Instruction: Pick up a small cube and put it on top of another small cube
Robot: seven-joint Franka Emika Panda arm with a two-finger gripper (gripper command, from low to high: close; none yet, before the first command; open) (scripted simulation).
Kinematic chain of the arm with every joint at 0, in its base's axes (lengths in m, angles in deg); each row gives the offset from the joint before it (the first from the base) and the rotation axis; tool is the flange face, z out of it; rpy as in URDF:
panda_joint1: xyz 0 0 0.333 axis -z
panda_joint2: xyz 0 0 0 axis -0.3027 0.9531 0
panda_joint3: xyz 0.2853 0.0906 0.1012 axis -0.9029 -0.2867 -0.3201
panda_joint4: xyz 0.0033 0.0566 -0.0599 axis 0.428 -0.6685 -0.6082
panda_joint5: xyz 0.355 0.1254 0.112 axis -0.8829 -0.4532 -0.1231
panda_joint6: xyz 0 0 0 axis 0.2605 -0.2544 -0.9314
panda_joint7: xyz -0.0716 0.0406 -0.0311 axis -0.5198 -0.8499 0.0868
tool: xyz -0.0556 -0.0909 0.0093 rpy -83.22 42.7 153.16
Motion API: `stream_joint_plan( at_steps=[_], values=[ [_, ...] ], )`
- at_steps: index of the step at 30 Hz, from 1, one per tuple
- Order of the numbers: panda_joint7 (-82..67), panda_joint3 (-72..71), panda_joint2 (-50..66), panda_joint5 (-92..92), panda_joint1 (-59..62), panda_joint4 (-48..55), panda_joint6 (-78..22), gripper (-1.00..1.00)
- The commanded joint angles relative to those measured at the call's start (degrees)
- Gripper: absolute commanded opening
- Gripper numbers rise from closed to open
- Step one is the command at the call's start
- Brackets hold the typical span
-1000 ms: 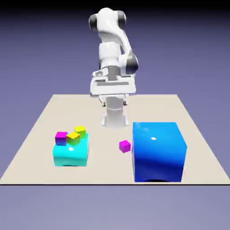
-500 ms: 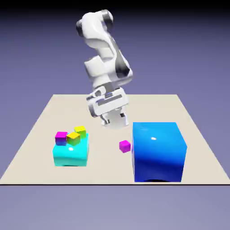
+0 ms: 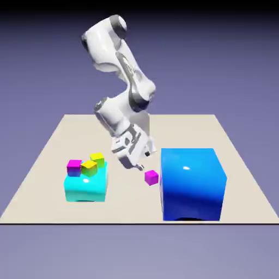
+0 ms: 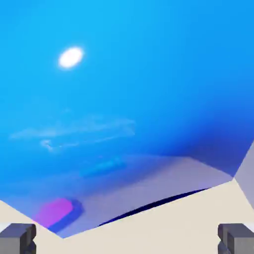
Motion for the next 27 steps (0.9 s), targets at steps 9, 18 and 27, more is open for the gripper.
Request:
stream_joint_plan(
  at_steps=[9, 18, 27],
  values=[
    [-21.01, 18.69, 0.77, -2.74, -15.8, 1.81, -7.25, 0.0],
    [-42.01, 37.38, 1.54, -5.49, -31.6, 3.63, -14.5, 0.0],
    [-56.19, 50.84, 0.19, -7.07, -43.52, 4.3, -16.94, 0.0]
  ],
)
